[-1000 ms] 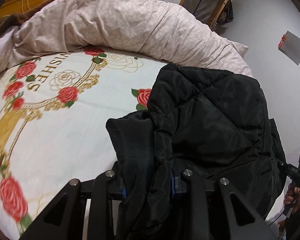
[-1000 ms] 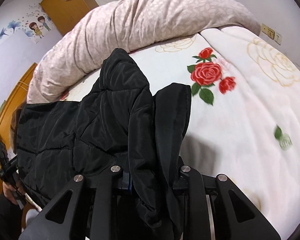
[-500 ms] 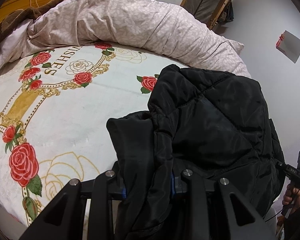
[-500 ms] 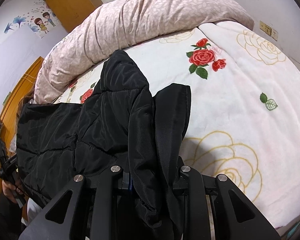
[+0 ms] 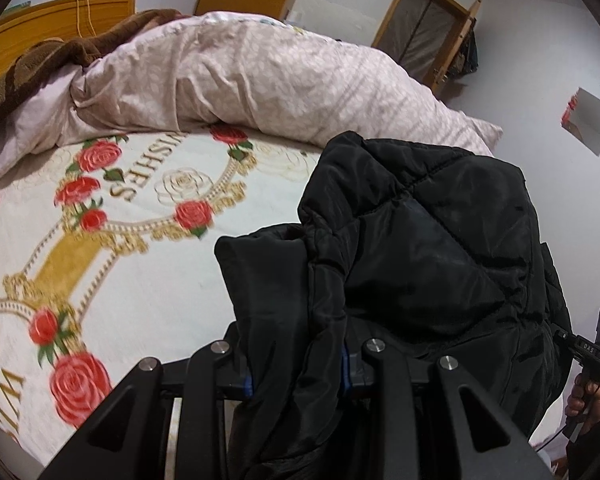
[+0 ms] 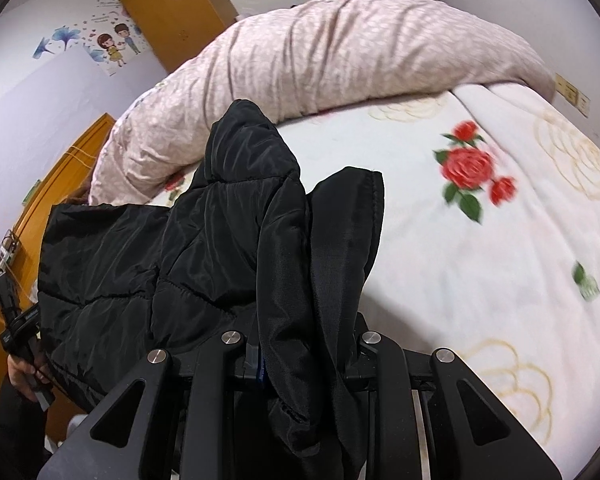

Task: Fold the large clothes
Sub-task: 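Lift the grasped edge with both tools and fold it over the jacket, then lower the fold onto the jacket, press flat and open both tools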

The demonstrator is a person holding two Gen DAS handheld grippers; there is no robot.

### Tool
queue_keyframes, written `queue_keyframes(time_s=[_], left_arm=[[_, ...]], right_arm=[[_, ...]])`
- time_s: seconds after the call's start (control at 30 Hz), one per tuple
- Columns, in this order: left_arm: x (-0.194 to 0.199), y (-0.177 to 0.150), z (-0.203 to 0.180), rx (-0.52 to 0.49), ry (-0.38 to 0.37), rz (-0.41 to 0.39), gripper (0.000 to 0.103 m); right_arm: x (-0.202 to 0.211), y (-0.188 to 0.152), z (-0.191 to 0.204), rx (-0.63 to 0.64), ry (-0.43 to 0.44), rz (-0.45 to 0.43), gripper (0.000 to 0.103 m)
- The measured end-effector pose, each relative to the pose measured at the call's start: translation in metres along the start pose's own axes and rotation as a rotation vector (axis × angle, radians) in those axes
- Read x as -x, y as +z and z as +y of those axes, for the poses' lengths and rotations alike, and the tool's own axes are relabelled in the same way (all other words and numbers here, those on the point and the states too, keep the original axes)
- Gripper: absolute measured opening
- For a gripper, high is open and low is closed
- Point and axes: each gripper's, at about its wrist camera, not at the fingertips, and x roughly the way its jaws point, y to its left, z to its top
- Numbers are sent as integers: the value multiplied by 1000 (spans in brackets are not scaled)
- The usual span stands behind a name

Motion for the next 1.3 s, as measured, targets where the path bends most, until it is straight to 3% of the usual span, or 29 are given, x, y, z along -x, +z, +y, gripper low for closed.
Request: queue_keyframes(time_s=[0.37, 0.67, 0.83, 0.97, 1.07, 1.13, 1.23, 1.3], left_arm=[[-29, 58, 50, 36, 46, -19, 31], [-90, 89, 90, 58, 96, -5, 31], [-137, 87, 117, 75, 146, 21, 32], [-174, 67, 140, 107, 215, 78, 39], [-179, 56, 147, 124, 233, 62, 50], [-172, 55, 150, 143, 237, 56, 55], [-152, 55, 152, 171, 249, 35, 57], [-132, 56, 152, 179, 290, -1, 57]], right_arm=[[-67, 56, 43, 45, 39, 17, 24], [-152, 94, 57, 66, 44, 65, 24], [-211, 103, 60, 83, 23, 123, 26], [-247, 99, 46, 56, -19, 170, 37], [-251, 96, 37, 27, -21, 180, 52], [-245, 97, 35, 15, -23, 185, 56], [-224, 101, 35, 14, -34, 167, 61], [-205, 106, 39, 45, -64, 109, 63]])
